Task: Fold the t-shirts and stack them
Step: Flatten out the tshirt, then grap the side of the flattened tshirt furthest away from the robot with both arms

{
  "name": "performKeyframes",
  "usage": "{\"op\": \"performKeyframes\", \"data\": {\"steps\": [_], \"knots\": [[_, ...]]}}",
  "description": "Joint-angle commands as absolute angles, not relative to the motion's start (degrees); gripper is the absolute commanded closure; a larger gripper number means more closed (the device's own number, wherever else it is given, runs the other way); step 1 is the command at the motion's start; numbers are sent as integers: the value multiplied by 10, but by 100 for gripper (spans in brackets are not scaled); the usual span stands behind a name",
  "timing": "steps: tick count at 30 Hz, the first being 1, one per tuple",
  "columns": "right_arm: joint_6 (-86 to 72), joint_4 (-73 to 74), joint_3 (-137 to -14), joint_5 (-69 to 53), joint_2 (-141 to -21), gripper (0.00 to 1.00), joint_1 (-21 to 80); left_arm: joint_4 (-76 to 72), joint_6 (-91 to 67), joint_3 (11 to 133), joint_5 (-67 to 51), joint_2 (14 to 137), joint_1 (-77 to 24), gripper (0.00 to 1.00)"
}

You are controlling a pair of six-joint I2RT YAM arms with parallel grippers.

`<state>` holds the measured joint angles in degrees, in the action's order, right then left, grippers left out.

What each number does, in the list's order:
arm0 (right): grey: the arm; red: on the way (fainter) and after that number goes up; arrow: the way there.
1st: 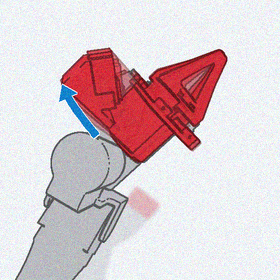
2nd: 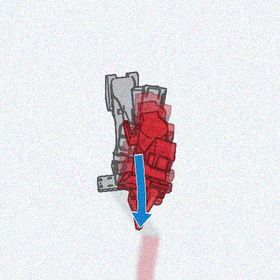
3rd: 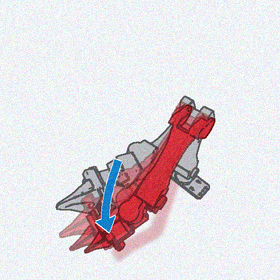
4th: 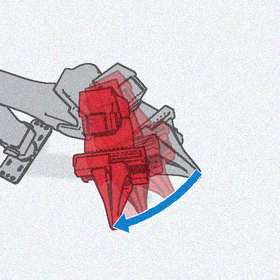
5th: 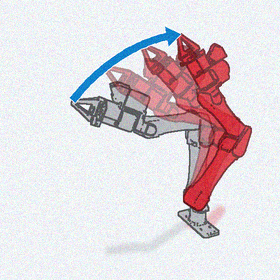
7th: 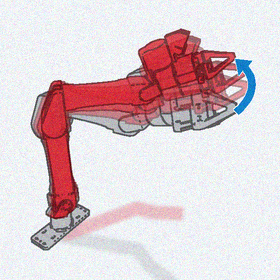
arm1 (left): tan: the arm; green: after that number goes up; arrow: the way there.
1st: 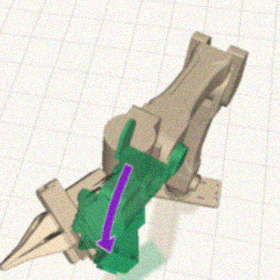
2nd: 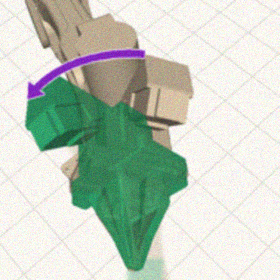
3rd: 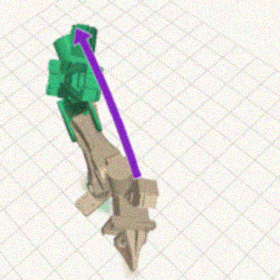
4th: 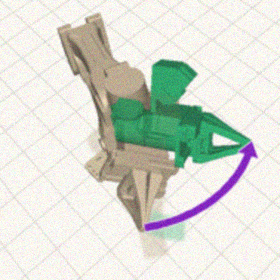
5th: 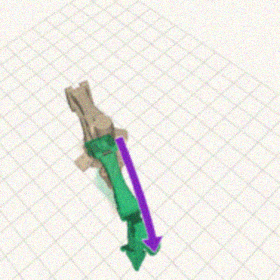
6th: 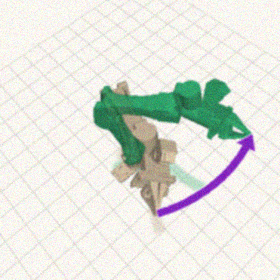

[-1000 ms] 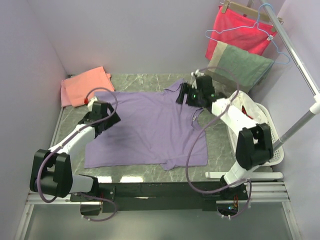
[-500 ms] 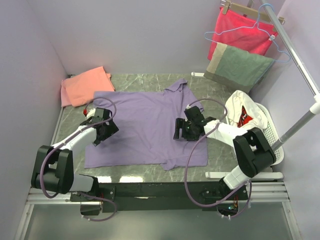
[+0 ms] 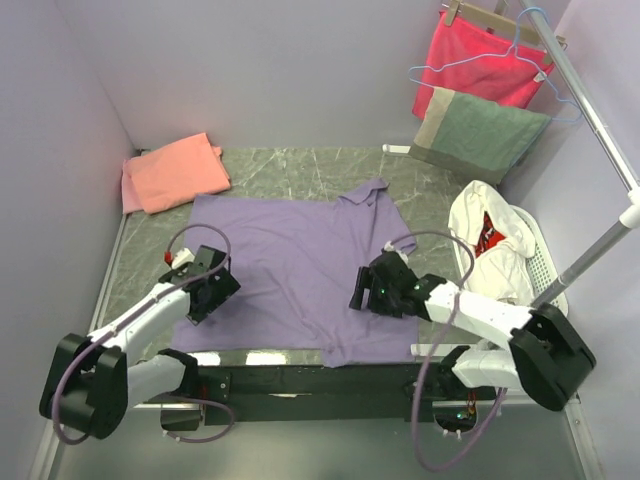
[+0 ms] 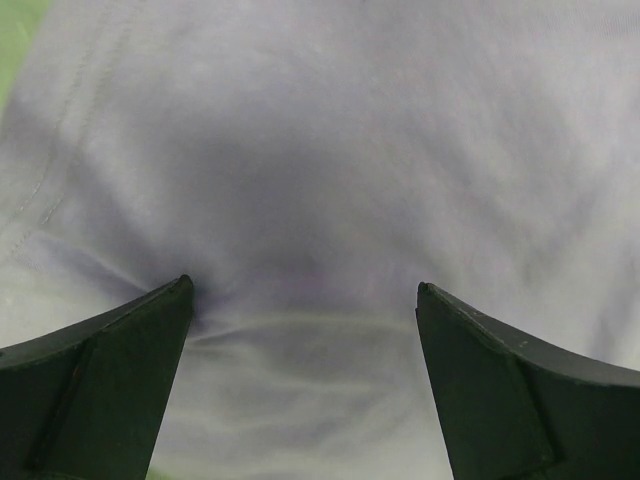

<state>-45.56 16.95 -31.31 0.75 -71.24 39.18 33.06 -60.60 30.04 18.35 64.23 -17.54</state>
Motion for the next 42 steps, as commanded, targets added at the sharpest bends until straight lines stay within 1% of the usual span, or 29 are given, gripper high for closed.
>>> {"op": "performKeyframes", "data": {"steps": [1, 2, 4, 5, 6, 7, 8, 9, 11, 12, 13, 14, 15, 16, 17, 18, 19, 20, 22, 23, 24, 26, 28, 34, 36, 41, 42], "knots": [[-540, 355, -269, 32, -662, 13, 436, 418, -710, 286, 185, 612, -234, 1], [-542, 363, -271, 38, -622, 13, 441, 435, -718, 292, 197, 606, -238, 1], [-534, 384, -297, 55, -586, 11, 443, 438, -717, 316, 209, 575, -239, 1], [-526, 388, -314, 89, -559, 11, 442, 446, -705, 328, 233, 563, -239, 1], [-517, 395, -358, 113, -551, 5, 439, 448, -695, 357, 245, 546, -239, 0], [-500, 411, -384, 137, -548, 2, 436, 448, -685, 372, 265, 541, -238, 1], [-486, 412, -434, 177, -551, 0, 430, 456, -671, 392, 284, 539, -238, 1], [-471, 412, -456, 191, -555, 0, 420, 473, -667, 430, 321, 546, -238, 1], [-424, 386, -502, 207, -579, 0, 372, 492, -664, 467, 361, 558, -236, 1], [-406, 367, -511, 190, -589, 0, 349, 488, -661, 495, 402, 576, -236, 0], [-378, 336, -519, 178, -601, 0, 323, 477, -656, 506, 418, 584, -234, 0], [-367, 319, -533, 164, -630, 0, 265, 464, -638, 516, 432, 595, -223, 1], [-353, 296, -539, 135, -646, 0, 244, 440, -621, 523, 441, 617, -219, 1], [-333, 264, -548, 127, -664, 0, 220, 365, -592, 523, 432, 630, -212, 0], [-327, 252, -573, 120, -707, 0, 188, 320, -528, 524, 410, 645, -184, 0], [-319, 237, -586, 109, -730, 0, 172, 292, -507, 532, 389, 683, -167, 1], [-307, 228, -605, 80, -756, 0, 160, 247, -485, 540, 339, 705, -150, 0], [-302, 224, -643, 74, -807, 1, 143, 235, -463, 548, 321, 728, -119, 0], [-286, 220, -685, 58, -857, 1, 131, 192, -440, 575, 293, 800, -97, 0], [-284, 221, -727, 57, -907, 1, 123, 180, -423, 584, 279, 823, -79, 1], [-281, 221, -748, 49, -932, 1, 112, 178, -420, 610, 266, 870, -68, 1], [-279, 231, -813, 24, -1005, 3, 101, 167, -415, 636, 227, 916, -38, 1], [-282, 233, -851, 2, -1062, 5, 91, 154, -418, 674, 209, 976, -25, 0], [-300, 265, -973, -22, -1176, 6, 82, 173, -403, 800, 206, 1111, -14, 0], [-307, 272, -1004, -33, -1192, 7, 81, 177, -405, 823, 198, 1141, -10, 1], [-316, 266, -1022, -44, -1218, 9, 79, 163, -410, 832, 167, 1177, -1, 4], [-316, 272, -1031, -45, -1229, 11, 80, 165, -406, 833, 167, 1182, -1, 6]]}}
